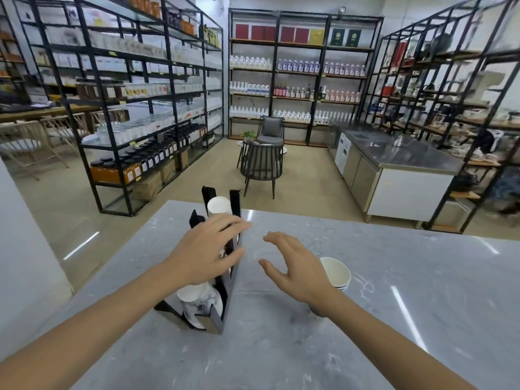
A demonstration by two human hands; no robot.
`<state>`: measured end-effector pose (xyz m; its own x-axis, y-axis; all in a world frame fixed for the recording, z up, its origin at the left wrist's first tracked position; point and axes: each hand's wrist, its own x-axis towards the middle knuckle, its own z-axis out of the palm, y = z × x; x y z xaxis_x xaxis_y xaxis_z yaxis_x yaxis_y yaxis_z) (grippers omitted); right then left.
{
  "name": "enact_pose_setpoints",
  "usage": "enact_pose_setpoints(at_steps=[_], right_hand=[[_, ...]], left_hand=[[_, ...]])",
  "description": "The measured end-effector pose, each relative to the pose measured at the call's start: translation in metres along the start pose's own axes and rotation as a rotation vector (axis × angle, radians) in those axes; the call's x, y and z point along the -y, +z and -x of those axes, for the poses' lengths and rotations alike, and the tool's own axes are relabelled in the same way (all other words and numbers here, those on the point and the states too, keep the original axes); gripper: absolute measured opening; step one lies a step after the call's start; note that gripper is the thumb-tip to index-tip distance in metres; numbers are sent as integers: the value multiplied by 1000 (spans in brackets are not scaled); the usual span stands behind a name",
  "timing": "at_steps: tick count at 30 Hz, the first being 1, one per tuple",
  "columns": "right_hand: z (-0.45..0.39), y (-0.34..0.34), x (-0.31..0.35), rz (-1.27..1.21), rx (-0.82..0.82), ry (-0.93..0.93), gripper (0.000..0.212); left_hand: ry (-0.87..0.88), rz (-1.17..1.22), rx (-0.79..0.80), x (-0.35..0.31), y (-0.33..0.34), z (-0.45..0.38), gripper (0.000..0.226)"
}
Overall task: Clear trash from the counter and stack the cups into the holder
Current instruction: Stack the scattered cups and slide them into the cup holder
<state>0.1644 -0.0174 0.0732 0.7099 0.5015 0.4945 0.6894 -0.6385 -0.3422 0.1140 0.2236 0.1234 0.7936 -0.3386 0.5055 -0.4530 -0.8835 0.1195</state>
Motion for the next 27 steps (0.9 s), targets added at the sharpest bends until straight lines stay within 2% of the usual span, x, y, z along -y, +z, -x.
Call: enact_pose_setpoints(at_steps=[7,13,17,22,25,27], right_hand=[[49,-45,-60,102,-76,138,51],[99,-57,-115,106,-70,322,72],[132,-35,-140,71,4,456,91],[146,2,-159,-28,163,544,106],[143,24,-162,-98,239,586,106],[139,37,-161,-141,240,600,95]], left_hand=[[120,-27,121,-45,44,-34,57],[209,0,252,-80,89,-57,59],[275,16,297,-104,118,-67,63],[367,0,370,-120,143,-81,79],[424,-64,424,-123,151,-94,84],[446,-75,461,-125,156,-103,82]])
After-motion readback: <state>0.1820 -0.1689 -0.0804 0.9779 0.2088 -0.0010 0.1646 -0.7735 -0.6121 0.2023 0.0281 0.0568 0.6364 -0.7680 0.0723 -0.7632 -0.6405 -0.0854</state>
